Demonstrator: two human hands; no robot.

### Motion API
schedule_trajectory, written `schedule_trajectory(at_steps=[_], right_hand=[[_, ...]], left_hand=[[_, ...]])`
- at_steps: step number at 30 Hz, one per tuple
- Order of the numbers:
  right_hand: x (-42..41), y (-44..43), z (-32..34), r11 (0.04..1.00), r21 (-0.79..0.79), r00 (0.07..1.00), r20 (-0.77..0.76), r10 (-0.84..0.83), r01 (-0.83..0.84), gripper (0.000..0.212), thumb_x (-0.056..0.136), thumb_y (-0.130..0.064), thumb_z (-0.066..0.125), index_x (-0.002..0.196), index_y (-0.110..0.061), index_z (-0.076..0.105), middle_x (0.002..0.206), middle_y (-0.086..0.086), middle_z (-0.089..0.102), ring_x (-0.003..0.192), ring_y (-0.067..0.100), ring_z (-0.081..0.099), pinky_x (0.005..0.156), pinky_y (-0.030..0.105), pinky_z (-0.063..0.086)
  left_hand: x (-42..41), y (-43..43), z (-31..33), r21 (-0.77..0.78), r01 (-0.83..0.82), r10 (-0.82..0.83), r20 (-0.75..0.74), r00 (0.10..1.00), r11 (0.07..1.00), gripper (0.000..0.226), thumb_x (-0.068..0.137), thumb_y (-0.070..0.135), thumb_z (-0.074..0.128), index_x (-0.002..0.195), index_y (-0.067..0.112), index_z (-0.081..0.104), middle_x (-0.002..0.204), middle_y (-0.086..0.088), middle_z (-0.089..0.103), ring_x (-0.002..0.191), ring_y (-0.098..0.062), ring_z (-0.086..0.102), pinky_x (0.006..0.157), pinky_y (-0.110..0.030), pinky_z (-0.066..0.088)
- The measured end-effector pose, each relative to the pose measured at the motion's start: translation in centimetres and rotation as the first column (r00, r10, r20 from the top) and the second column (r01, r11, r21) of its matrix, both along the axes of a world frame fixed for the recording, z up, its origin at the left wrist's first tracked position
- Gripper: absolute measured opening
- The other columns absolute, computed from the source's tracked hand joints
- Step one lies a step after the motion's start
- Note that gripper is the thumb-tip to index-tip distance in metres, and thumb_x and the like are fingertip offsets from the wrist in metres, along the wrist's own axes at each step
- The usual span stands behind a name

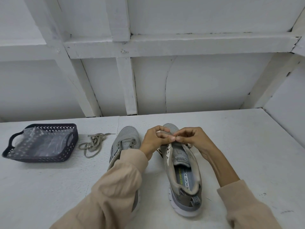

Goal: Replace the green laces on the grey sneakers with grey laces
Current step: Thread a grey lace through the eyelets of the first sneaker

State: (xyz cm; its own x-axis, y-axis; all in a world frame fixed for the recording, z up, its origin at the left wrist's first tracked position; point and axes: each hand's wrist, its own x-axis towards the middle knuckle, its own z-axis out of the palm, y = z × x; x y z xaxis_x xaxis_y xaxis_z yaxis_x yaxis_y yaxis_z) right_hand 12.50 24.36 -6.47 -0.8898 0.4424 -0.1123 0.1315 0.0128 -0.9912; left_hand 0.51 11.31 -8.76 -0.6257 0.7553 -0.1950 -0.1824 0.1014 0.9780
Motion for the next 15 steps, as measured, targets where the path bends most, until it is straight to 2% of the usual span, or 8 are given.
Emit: schedule_trajectory(at_steps=[2, 4, 7, 8, 10, 12, 15], right_hand=[[-0.1, 0.1, 0.3, 0.999, 0.038, 1.0, 0.026, 0.012, -0.013, 0.013, 0.078, 0.009, 0.07, 0.087, -0.001, 0.07, 0.062, -0.006, 0.069, 0.057, 0.0, 0.061, 0.052, 0.009, 0.044], [-0.3, -0.1, 0.3, 0.994, 0.105, 0.999, 0.044, -0.003, -0.002, 0.013, 0.078, 0.007, 0.072, 0.081, -0.006, 0.071, 0.062, -0.004, 0.066, 0.055, -0.001, 0.057, 0.053, 0.01, 0.043], [-0.5, -0.7, 0.0, 0.967, 0.242, 0.995, 0.037, -0.09, 0.079, 0.017, 0.075, 0.0, 0.077, 0.075, -0.016, 0.074, 0.079, 0.002, 0.065, 0.063, 0.005, 0.051, 0.062, 0.01, 0.042], [-0.7, -0.9, -0.2, 0.943, 0.312, 0.99, 0.027, -0.135, 0.12, 0.017, 0.073, -0.003, 0.079, 0.074, -0.02, 0.074, 0.084, 0.005, 0.063, 0.066, 0.008, 0.048, 0.063, 0.009, 0.039], [-0.9, -1.1, -0.4, 0.893, 0.416, 0.981, 0.017, -0.195, 0.171, 0.018, 0.072, -0.008, 0.081, 0.074, -0.024, 0.074, 0.087, 0.006, 0.056, 0.07, 0.012, 0.044, 0.06, 0.007, 0.034], [-1.0, -1.2, -0.3, 0.874, 0.452, 0.977, 0.025, -0.211, 0.177, 0.017, 0.073, -0.008, 0.08, 0.075, -0.024, 0.073, 0.085, 0.002, 0.052, 0.071, 0.011, 0.043, 0.059, 0.008, 0.033], [-1.1, -1.1, 0.1, 0.889, 0.427, 0.98, 0.029, -0.198, 0.167, 0.017, 0.075, -0.007, 0.078, 0.076, -0.023, 0.073, 0.084, 0.001, 0.05, 0.073, 0.013, 0.045, 0.066, 0.021, 0.041]], left_hand=[[0.0, 0.0, 0.0, -0.002, 0.01, -0.01, -0.014, 1.0, 1.0, 0.03, 0.074, -0.008, 0.077, 0.089, 0.012, 0.059, 0.067, 0.002, 0.071, 0.061, -0.004, 0.066, 0.062, -0.016, 0.051], [-0.1, 0.0, 0.3, 0.035, 0.013, -0.012, -0.028, 1.0, 0.999, 0.035, 0.073, -0.012, 0.075, 0.094, 0.013, 0.061, 0.084, -0.003, 0.071, 0.073, -0.005, 0.067, 0.066, -0.017, 0.053], [-0.4, 0.5, 0.7, 0.128, 0.049, -0.04, -0.07, 0.997, 0.991, 0.058, 0.066, -0.019, 0.072, 0.112, 0.015, 0.061, 0.111, -0.001, 0.068, 0.105, -0.01, 0.064, 0.085, -0.019, 0.052], [-0.3, 0.6, 0.7, 0.151, 0.087, -0.08, -0.052, 0.995, 0.985, 0.063, 0.064, -0.018, 0.071, 0.117, 0.014, 0.059, 0.115, -0.001, 0.067, 0.11, -0.012, 0.063, 0.089, -0.021, 0.051], [0.3, 0.8, 0.3, 0.149, 0.181, -0.179, -0.029, 0.983, 0.972, 0.065, 0.067, -0.02, 0.068, 0.124, 0.01, 0.055, 0.115, -0.004, 0.065, 0.106, -0.013, 0.064, 0.087, -0.022, 0.052], [0.9, 1.1, -0.3, 0.108, 0.24, -0.231, -0.087, 0.969, 0.965, 0.063, 0.071, -0.02, 0.07, 0.124, 0.007, 0.053, 0.111, -0.006, 0.065, 0.1, -0.011, 0.065, 0.086, -0.022, 0.052], [1.2, 1.3, -1.0, 0.107, 0.227, -0.213, -0.128, 0.969, 0.968, 0.058, 0.073, -0.017, 0.073, 0.12, 0.008, 0.051, 0.103, -0.005, 0.067, 0.092, -0.012, 0.067, 0.088, -0.026, 0.054]])
